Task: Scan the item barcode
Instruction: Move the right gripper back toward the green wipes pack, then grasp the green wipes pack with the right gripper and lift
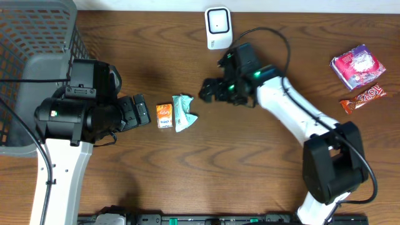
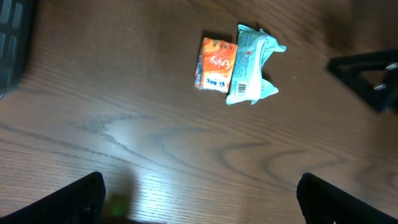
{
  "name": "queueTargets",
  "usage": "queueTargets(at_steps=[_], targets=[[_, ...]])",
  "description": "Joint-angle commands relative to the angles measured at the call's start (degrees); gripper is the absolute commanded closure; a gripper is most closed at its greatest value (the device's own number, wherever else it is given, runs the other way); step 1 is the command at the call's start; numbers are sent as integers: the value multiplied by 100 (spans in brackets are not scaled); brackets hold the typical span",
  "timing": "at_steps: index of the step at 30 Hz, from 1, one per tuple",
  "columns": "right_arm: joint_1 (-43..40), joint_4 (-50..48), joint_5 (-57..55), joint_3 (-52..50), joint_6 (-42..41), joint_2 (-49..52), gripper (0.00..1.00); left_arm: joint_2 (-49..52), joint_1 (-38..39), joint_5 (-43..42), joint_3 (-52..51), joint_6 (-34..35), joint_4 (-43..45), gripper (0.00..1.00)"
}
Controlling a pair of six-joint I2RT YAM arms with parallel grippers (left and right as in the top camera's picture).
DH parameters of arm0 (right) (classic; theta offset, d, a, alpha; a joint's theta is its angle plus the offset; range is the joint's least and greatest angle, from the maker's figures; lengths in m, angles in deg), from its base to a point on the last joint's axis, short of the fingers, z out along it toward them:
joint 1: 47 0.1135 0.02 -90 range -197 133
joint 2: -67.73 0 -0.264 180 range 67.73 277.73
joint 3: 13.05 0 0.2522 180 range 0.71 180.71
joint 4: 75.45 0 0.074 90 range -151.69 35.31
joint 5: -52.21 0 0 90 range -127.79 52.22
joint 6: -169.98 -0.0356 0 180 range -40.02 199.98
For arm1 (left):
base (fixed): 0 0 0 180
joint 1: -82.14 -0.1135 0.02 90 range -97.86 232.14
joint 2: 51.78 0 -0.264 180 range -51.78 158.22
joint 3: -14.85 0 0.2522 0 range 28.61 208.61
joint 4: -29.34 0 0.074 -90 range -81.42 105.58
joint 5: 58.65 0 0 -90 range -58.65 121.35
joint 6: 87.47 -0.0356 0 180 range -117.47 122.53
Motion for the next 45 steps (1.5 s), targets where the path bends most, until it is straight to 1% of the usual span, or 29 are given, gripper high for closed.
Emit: queueTargets(at_steps=[1, 5, 7, 12, 15, 21, 27, 29, 31, 34, 37, 40, 42, 43, 44, 45], targets=[[363, -470, 168, -302, -188, 50, 4, 0, -22, -9, 2, -116, -20, 2], [601, -1086, -122, -549, -472, 50, 7, 0, -22, -11, 2, -116, -20, 2], [673, -1392, -284, -680, -678, 50, 8, 0, -22, -11, 2, -116, -20, 2], [800, -2288, -286, -1064, -745, 50, 10, 0, -22, -11, 2, -116, -20, 2], [835, -2446, -391, -1213, -914, 52, 11, 0, -22, -9, 2, -116, -20, 2], [922, -2603, -538, -1290, -925, 282, 12, 0, -22, -11, 2, -116, -20, 2], [944, -2990, -103, -1290, -970, 765, 13, 0, -22, -9, 2, -116, -20, 2], [944, -3174, 157, -1290, -968, 883, 16, 0, -22, -11, 2, -116, -20, 2], [944, -3235, 256, -1290, -966, 938, 21, 0, -22, -11, 2, -116, -17, 2], [942, -3228, 256, -1290, -962, 942, 41, 0, -22, -11, 2, -116, -20, 2], [944, -3248, 350, -1290, -909, 942, 48, 0, -22, -11, 2, -116, -20, 2], [960, -3248, 382, -1290, -903, 942, 58, 0, -22, -11, 2, -116, -20, 2], [960, -3246, 382, -1290, -901, 942, 67, 0, -22, -11, 2, -116, -20, 2], [960, -3244, 380, -1290, -898, 942, 75, 0, -22, -9, 2, -116, -20, 2], [960, -3244, 380, -1290, -887, 942, 80, 0, -22, -11, 2, -116, -20, 2], [957, -3237, 382, -1276, -837, 938, 87, 0, -22, -9, 2, -116, -20, 2]])
